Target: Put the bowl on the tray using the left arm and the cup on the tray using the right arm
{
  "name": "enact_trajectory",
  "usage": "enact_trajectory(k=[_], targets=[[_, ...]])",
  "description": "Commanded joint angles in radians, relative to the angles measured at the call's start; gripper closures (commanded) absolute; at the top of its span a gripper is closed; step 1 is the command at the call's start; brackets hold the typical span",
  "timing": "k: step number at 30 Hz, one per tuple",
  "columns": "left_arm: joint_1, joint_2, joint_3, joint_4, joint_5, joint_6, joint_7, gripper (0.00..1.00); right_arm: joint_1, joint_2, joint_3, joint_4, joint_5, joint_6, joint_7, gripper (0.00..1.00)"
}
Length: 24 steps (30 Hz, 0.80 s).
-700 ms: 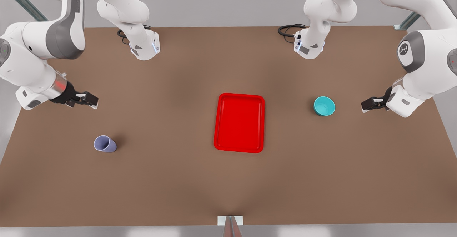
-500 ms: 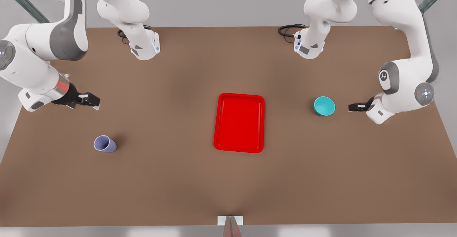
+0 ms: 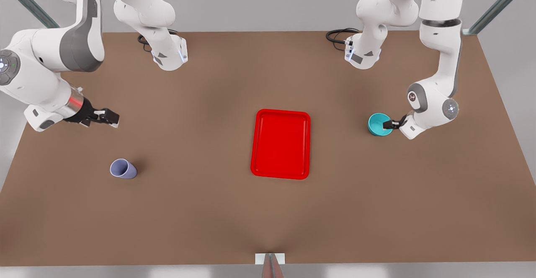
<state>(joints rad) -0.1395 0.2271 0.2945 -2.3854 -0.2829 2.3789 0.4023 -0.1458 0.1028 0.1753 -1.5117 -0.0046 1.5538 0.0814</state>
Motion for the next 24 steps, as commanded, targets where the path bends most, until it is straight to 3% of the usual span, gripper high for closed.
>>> enact_trajectory(k=[1, 7, 8, 9, 10, 15, 24], targets=[[0.000, 0.003, 0.000, 0.002, -0.015, 0.000, 0.001, 0.00, 0.003, 0.000, 0.001, -0.001, 0.000, -0.004, 0.000, 0.00], [0.000, 0.057, 0.000, 0.003, -0.059, 0.016, 0.020, 0.00, -0.024, 0.003, -0.005, 0.010, -0.023, -0.012, -0.002, 0.00], [-0.002, 0.063, -0.001, 0.003, -0.061, 0.023, 0.020, 0.04, -0.023, 0.005, -0.005, 0.010, -0.023, -0.012, -0.003, 0.00], [-0.005, 0.064, -0.002, 0.003, -0.067, 0.025, 0.020, 0.30, -0.024, 0.006, -0.005, 0.007, -0.021, -0.014, -0.003, 0.00], [-0.005, 0.066, -0.002, 0.003, -0.067, 0.025, 0.020, 0.43, -0.029, 0.015, -0.005, 0.008, -0.017, -0.014, -0.002, 0.00], [-0.005, 0.078, -0.002, 0.006, -0.067, 0.025, 0.020, 0.49, -0.014, 0.051, -0.002, 0.103, -0.015, 0.025, -0.005, 0.00], [-0.005, 0.092, -0.002, 0.017, -0.073, 0.025, 0.018, 0.79, 0.068, 0.132, 0.000, 0.103, -0.124, 0.000, 0.001, 0.00]])
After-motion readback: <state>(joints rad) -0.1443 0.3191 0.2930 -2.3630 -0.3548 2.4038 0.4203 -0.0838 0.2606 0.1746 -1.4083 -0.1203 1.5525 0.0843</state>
